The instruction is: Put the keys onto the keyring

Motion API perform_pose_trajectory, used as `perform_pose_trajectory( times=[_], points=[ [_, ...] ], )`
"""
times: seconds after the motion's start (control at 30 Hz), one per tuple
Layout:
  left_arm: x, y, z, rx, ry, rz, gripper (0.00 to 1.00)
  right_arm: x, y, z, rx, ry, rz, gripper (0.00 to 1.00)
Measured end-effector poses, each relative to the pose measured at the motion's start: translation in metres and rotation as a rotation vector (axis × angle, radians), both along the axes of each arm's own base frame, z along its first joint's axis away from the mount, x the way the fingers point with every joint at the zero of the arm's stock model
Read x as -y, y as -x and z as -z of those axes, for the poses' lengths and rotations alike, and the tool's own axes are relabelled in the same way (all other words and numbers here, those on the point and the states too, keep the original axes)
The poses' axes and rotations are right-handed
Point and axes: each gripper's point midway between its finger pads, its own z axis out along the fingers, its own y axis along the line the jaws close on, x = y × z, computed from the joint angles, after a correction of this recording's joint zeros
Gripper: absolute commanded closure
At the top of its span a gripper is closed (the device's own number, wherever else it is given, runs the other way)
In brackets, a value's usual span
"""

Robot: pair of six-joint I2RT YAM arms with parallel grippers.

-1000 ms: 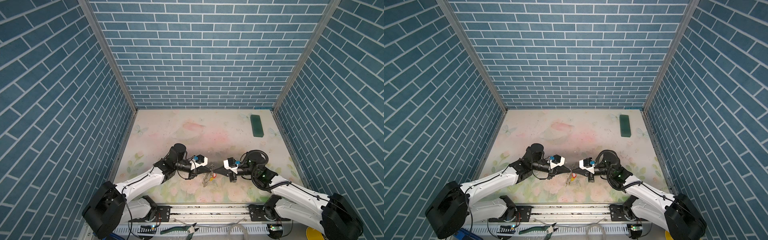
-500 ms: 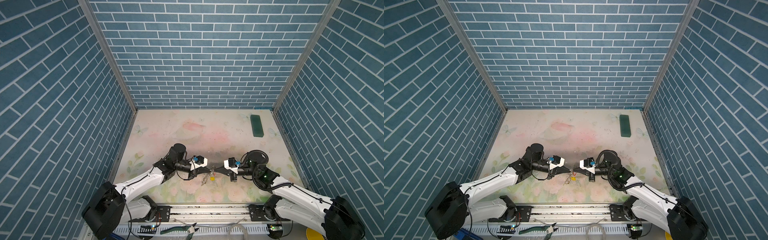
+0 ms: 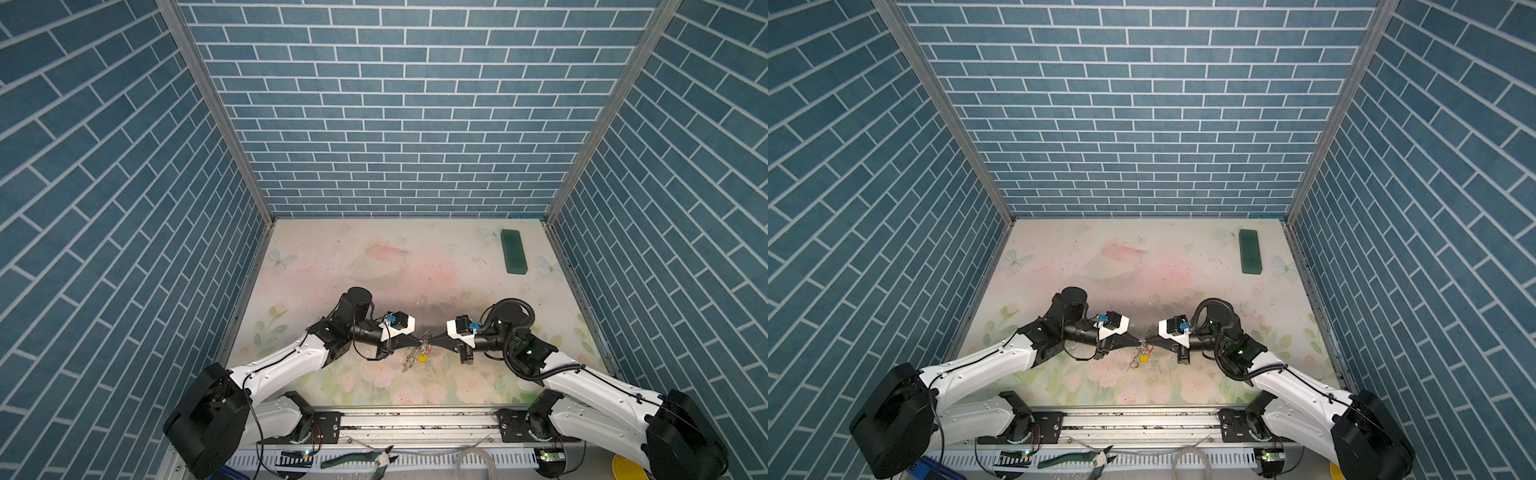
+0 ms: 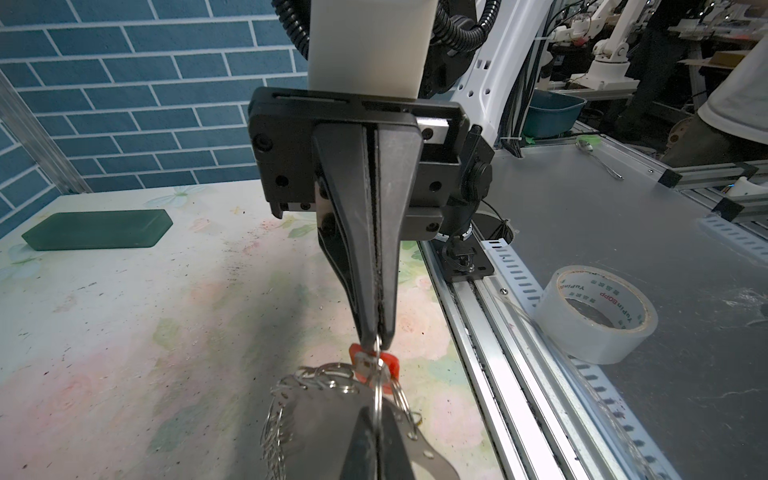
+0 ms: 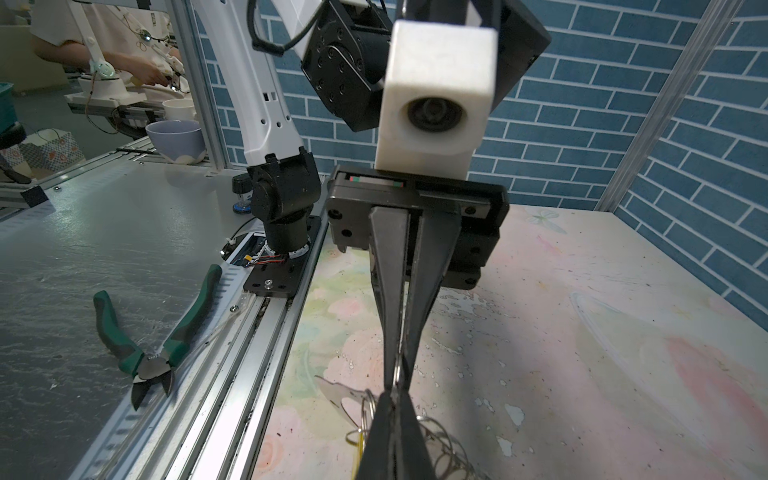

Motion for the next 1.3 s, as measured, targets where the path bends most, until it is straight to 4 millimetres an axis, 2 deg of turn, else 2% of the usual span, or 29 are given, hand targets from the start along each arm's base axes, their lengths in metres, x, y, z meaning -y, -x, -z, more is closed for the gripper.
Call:
perform_pose_trajectory(
  times=[0.8,1.3],
  points=[
    [0.0001,-0.0003,0.0051,-0.043,-0.023,-0.007,1.00,-0.0089,0.0057,-0.0025,-0.011,0.004,-0.046,1.00],
    [-0.0002,0.0009,0.0069,-0.029,-0.028,0.000,1.00,-0.0061,-0.0036,-0.0045,0.006,0.016,0.029,1.00]
  ],
)
